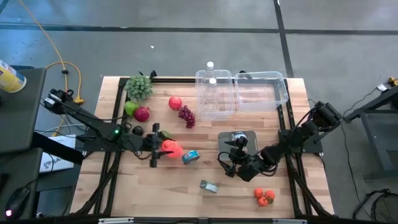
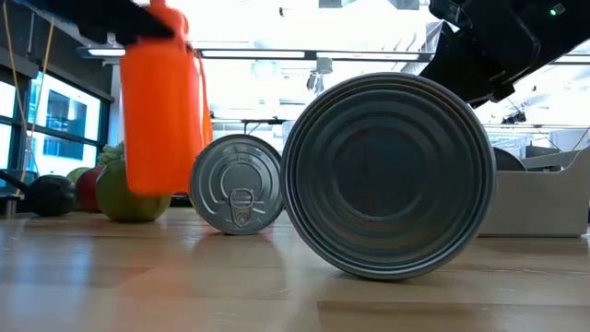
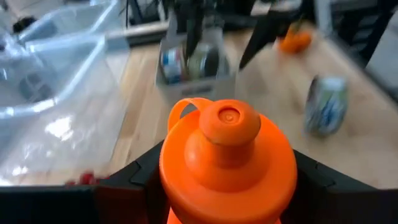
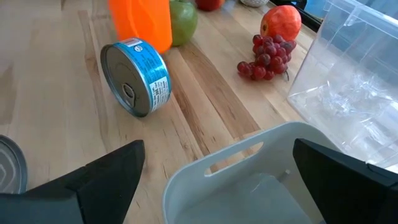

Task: Pick & Place Food Item
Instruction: Put the orange water bottle into the left transparent bin

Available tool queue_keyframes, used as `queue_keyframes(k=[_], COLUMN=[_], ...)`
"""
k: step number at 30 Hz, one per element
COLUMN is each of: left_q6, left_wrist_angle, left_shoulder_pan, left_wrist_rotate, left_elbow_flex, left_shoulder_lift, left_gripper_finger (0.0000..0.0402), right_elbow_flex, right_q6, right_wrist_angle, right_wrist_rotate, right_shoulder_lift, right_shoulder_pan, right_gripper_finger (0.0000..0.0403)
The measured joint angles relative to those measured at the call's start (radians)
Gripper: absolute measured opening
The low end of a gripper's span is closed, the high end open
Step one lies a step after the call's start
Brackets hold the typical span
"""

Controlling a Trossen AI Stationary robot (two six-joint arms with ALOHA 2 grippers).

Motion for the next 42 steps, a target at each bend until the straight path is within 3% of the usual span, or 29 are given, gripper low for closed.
queue_keyframes(k=[6,9,15,19,22,27,30,33,36,42], left_q6=[0.026,0.056,0.102,0.090,0.082,0.075,0.060,0.056,0.063,0.116], left_wrist_angle=[-0.005,-0.005,0.017,0.015,0.009,0.013,0.015,0.026,0.046,0.055], left_shoulder_pan=[-0.014,-0.014,-0.014,-0.013,-0.011,0.025,0.059,0.091,0.118,0.176], left_wrist_rotate=[0.113,0.115,0.114,0.119,0.114,0.114,0.117,0.148,0.207,0.376], left_elbow_flex=[0.004,0.004,0.008,0.029,0.050,0.095,0.127,0.163,0.216,0.374], left_shoulder_lift=[-0.101,-0.125,-0.142,-0.142,-0.140,-0.109,-0.060,0.010,0.095,0.283], left_gripper_finger=[0.0211,0.0208,0.0207,0.0207,0.0207,0.0207,0.0207,0.0207,0.0207,0.0207], right_elbow_flex=[0.000,0.000,0.000,0.000,0.000,0.000,-0.001,0.000,0.001,0.012], right_q6=[-0.006,-0.053,-0.212,-0.265,-0.224,-0.183,-0.331,-0.571,-0.764,-0.789], right_wrist_angle=[0.006,0.030,0.137,0.152,0.169,0.269,0.462,0.782,1.021,1.066], right_wrist_rotate=[0.008,0.027,0.245,0.284,0.218,-0.058,-0.072,-0.079,-0.160,-0.267], right_shoulder_lift=[0.000,0.000,0.000,0.000,0.000,0.007,0.007,0.003,0.000,0.001], right_shoulder_pan=[0.000,-0.004,0.007,0.018,0.018,-0.033,-0.048,-0.044,-0.048,-0.092], right_gripper_finger=[0.0398,0.0398,0.0398,0.0398,0.0398,0.0398,0.0393,0.0383,0.0368,0.0327])
